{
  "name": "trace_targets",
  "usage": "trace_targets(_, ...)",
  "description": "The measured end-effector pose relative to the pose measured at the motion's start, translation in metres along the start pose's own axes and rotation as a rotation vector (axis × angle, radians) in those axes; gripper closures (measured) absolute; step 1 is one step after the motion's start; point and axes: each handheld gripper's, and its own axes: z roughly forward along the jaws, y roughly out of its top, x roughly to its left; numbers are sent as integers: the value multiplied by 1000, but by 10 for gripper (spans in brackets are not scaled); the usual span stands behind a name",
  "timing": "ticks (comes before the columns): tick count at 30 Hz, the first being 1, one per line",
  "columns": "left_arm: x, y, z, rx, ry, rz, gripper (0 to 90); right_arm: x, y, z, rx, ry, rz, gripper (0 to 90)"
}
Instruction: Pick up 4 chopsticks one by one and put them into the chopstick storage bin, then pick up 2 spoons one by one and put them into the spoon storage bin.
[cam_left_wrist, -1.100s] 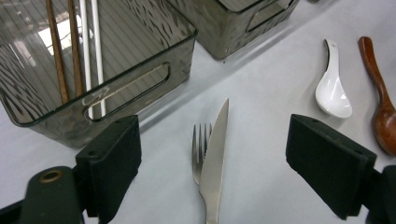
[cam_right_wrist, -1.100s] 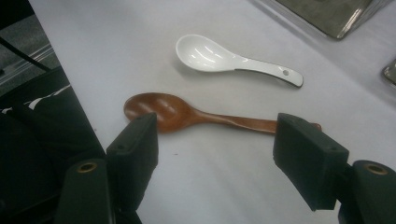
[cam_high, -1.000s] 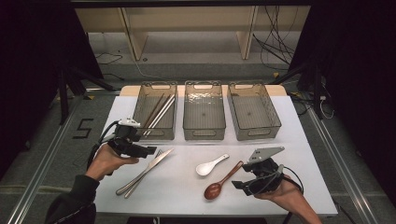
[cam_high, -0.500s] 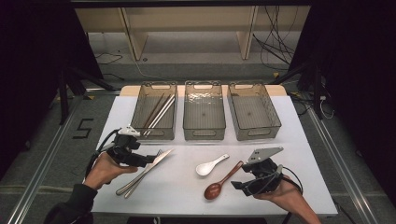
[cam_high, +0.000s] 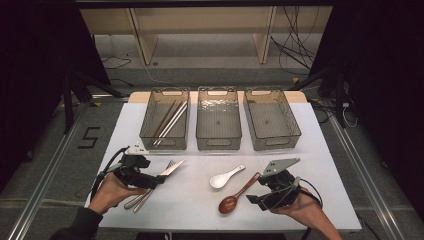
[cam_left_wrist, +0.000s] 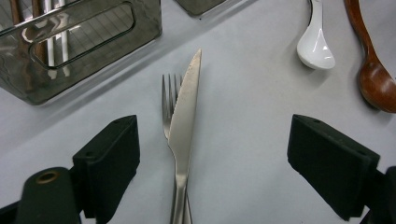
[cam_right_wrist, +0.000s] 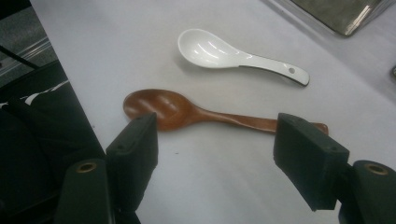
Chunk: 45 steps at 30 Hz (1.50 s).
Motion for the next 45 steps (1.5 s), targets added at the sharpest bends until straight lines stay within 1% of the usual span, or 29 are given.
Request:
trace_targets(3, -1, -2, 0, 10, 1, 6, 161, 0, 1, 2, 3, -2, -6, 316)
trace_targets(6, -1, -4, 1, 8, 5, -5, 159, -1, 5, 5, 14, 0, -17, 315)
trace_targets(7, -2, -5, 2, 10, 3, -6, 158, -2, 7, 7, 20, -1, -26, 314)
trace_targets(8, -1, -6, 1, 14, 3, -1, 157, -3, 10, 9, 24, -2, -45, 313)
trace_targets(10, -2, -7, 1, 5, 4, -11, 156, -5, 14, 12, 31, -5, -69, 310)
trace_targets(14, -4, -10, 0, -1, 4, -15, 156, -12, 25, 19, 40, 18, -120, 309)
trace_targets(18, -6, -13, 0, -5, 9, -6, 156, -19, 32, 31, 88, 21, -155, 309)
trace_targets(21, -7, -14, -1, -4, 7, -2, 156, -25, 36, 39, 121, 11, -155, 310)
trace_targets(24, -7, -14, -1, -5, 8, 5, 156, -31, 36, 46, 155, -2, -130, 318)
trace_targets(25, -8, -14, -1, -6, 10, 8, 156, -32, 36, 48, 166, -6, -130, 318)
trace_targets(26, -8, -15, -1, -9, 11, 9, 156, -32, 36, 50, 177, -6, -118, 319)
trace_targets(27, -9, -14, -2, -12, 13, 10, 156, -33, 36, 51, 187, -10, -124, 341)
trace_targets(28, -9, -14, -2, -14, 15, 10, 156, -34, 37, 53, 195, -16, -124, 381)
trace_targets(30, -9, -15, -2, -19, 19, 9, 156, -36, 38, 57, 204, -50, -109, 456)
trace_targets(34, -10, -15, -3, -30, 24, 8, 156, -43, 38, 64, 228, -96, -70, 647)
trace_targets(35, -10, -15, -3, -29, 24, 13, 156, -45, 38, 65, 228, -96, -64, 675)
trace_targets(37, -10, -15, -3, -31, 24, 13, 156, -48, 38, 67, 234, -120, -58, 743)
trace_targets(40, -9, -15, -3, -28, 14, 8, 157, -51, 37, 70, 234, -127, -52, 815)
trace_targets(41, -9, -15, -3, -28, 14, 8, 157, -53, 37, 71, 241, -130, -50, 837)
trace_targets(45, -9, -15, -3, -32, 18, 9, 157, -56, 35, 77, 258, -130, -37, 882)
